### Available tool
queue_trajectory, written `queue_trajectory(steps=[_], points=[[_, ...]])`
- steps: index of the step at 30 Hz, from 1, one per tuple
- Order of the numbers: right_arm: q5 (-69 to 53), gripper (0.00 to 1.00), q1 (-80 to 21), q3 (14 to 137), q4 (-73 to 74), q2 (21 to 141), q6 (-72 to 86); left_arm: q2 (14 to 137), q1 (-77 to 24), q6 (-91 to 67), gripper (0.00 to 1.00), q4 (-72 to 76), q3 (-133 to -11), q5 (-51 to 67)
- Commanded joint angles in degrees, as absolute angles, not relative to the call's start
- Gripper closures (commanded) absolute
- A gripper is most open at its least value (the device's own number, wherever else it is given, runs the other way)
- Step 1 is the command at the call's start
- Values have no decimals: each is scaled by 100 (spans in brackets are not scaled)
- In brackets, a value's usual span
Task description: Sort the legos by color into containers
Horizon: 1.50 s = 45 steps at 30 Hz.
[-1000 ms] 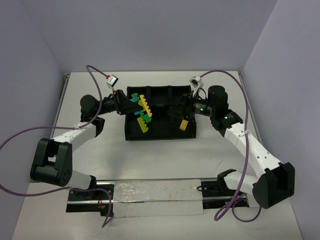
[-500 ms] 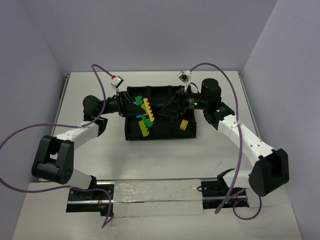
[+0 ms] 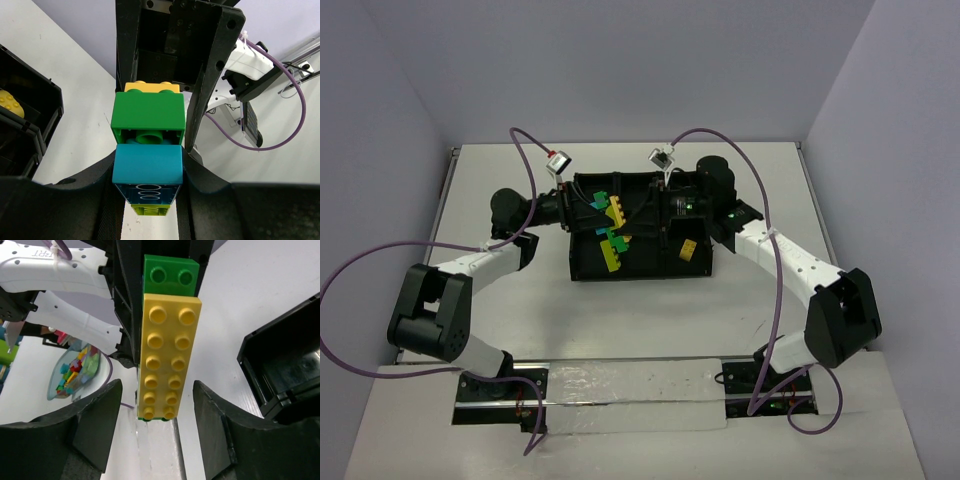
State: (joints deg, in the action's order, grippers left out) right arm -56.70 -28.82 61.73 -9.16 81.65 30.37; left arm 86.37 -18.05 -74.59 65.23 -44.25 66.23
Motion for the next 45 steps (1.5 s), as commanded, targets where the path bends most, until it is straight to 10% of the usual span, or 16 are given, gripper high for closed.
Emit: queue_trajectory(steps=[1, 14, 45], points=[[-5941, 39, -2960, 6399, -1595, 8297, 3315, 8585, -1854, -7383, 100, 6893, -4682, 6545], [-5954, 83, -2981, 6244, -1702, 8334, 3373, 8487, -1854, -7265, 100, 6756, -4685, 6581], [-6006, 84, -2318, 5474, -2476, 8239, 3816, 8088, -1626, -6771, 100, 6275, -4542, 7010]])
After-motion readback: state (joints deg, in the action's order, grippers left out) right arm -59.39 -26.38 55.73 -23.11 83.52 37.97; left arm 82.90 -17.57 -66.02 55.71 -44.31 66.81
